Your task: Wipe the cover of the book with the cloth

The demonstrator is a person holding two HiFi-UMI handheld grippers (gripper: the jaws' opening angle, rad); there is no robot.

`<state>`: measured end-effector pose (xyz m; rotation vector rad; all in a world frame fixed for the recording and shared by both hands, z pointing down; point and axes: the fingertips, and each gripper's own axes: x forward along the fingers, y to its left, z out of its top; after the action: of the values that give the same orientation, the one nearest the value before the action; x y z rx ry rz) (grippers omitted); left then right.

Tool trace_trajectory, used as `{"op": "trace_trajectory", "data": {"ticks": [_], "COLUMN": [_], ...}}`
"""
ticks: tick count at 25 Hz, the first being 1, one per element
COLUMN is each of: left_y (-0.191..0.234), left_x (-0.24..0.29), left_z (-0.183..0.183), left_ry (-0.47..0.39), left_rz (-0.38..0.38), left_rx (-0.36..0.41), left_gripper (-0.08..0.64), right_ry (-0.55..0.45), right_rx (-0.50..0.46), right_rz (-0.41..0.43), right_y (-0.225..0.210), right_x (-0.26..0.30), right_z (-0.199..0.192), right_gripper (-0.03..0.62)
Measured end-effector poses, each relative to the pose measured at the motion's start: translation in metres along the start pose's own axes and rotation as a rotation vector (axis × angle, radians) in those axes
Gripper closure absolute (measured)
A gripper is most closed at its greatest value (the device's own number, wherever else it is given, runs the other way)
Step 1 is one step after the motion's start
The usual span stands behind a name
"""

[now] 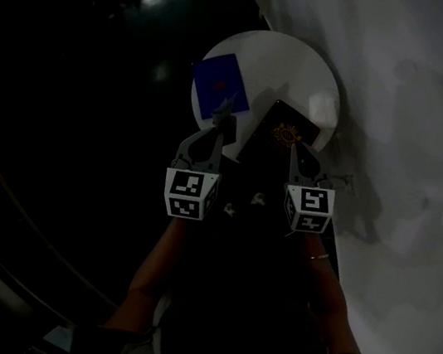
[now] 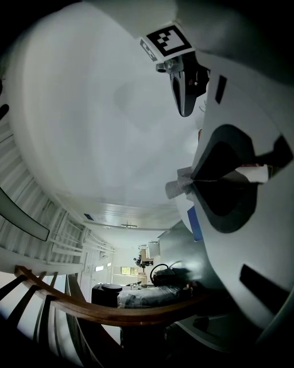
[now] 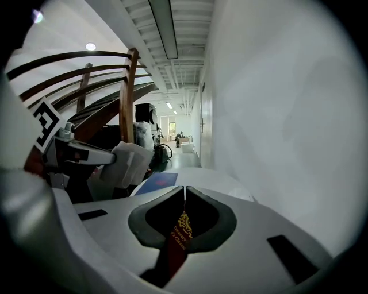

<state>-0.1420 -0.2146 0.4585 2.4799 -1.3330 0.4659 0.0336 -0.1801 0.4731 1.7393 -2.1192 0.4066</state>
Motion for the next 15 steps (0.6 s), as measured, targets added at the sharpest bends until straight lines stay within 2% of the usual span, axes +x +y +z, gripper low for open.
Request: {"op": "trace_trajectory", "data": {"ticks": [7,10,15], "left_y": [-0.033,-0.053,-0.085], "left_x": [0.042,0.061,0.085], "left_z": [0.003,0.013,0.028], "left_ry": [0.044,0.045,0.039], "left_rz": [-0.04,-0.072,-0.148], "left_rx": [0.004,0.021,0.066], "left_gripper": [0.534,0.534,0.535], "right_ry": [0.029,0.032,0.04], "right_rx": [0.043,0.068,0.071], "right_rz": [-0.035,-0.059,-0.064], "right_y": [-0.041,-0.065,-0.079], "right_x": [-0.005,-0.008,-0.014], "right_z": [-0.017,-0.022,-0.03], "right_gripper": [0.563,0.563,0.563]}}
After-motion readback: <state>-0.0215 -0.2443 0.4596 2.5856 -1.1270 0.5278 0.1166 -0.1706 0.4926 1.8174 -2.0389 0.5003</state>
